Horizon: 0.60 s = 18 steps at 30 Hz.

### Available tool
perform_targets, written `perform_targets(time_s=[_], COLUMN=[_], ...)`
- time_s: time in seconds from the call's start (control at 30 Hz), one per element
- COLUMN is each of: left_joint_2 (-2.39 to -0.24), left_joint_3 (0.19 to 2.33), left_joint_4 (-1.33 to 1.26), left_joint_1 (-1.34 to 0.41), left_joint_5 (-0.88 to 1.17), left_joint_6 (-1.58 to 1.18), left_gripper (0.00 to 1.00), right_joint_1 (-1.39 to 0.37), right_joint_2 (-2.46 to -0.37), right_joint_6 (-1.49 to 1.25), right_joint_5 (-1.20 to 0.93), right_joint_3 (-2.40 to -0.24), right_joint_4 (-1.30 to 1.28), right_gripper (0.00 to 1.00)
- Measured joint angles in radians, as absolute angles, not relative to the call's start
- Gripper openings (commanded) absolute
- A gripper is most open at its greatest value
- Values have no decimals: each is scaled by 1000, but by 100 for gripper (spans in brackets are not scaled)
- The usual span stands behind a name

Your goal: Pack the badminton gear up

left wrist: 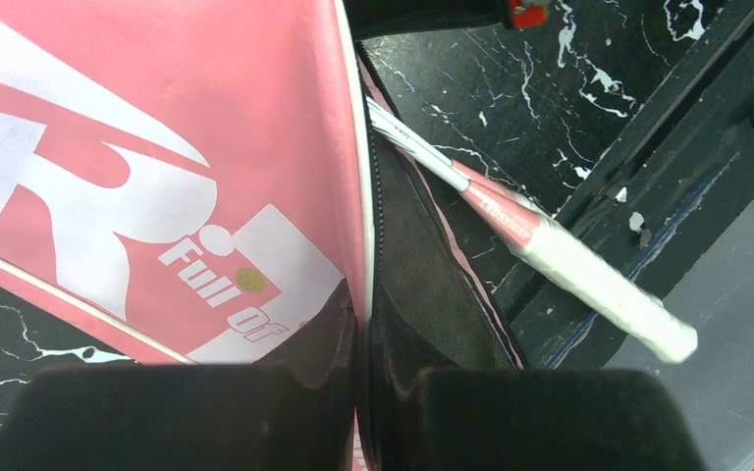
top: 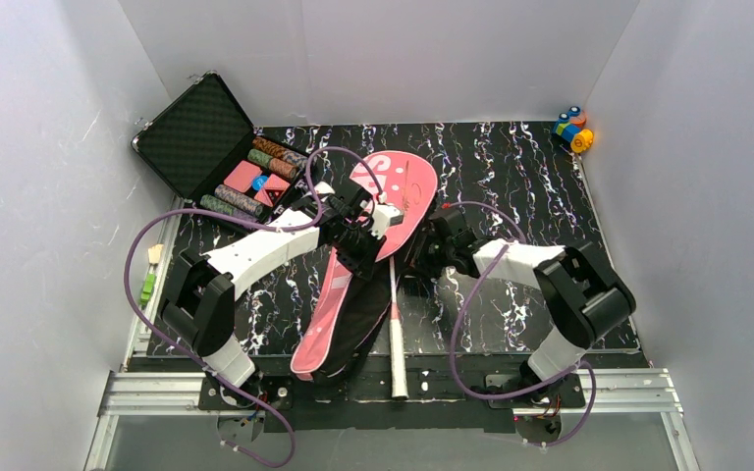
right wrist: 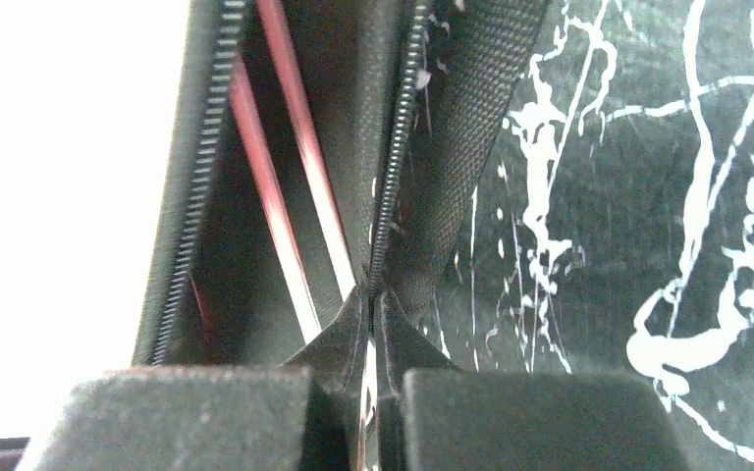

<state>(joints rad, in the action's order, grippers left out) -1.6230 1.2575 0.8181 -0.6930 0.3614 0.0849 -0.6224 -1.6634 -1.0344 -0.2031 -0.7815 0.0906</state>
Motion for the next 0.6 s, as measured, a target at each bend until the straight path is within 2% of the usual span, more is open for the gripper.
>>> perform_targets(time_s=[0.1,0.2,0.23,0.27,0.4,0.6], left_joint_2=[-1623,-1623,-1623,-1623,-1623,-1623], left_joint_3=[1258,1258,1258,1259,1273,1334], left_joint_4=[817,816,815,816,816,817], left_joint_1=[-697,-702,-704,-704,-704,-704], left_joint_5=[375,385,389,391,394,402], left_joint_6=[84,84,83,82,82,87], left_gripper=[14,37,49,54,60,62], right_joint_1=[-624,-625,-625,-626,-630,-633], right_joint_2=[-1599,-1538,-1520,-1505,-1456,-1375], right_joint_6=[-1016,-1008,-1006,-1002,-991,-986], right_joint_5=[-195,-190,-189,-189,-188,-186], right_joint_3=[-781,-781,-781,-781,-781,-786], right_joint_4=[30,-15,-28,-38,-86,-150], right_gripper=[1,1,1,1,1,1])
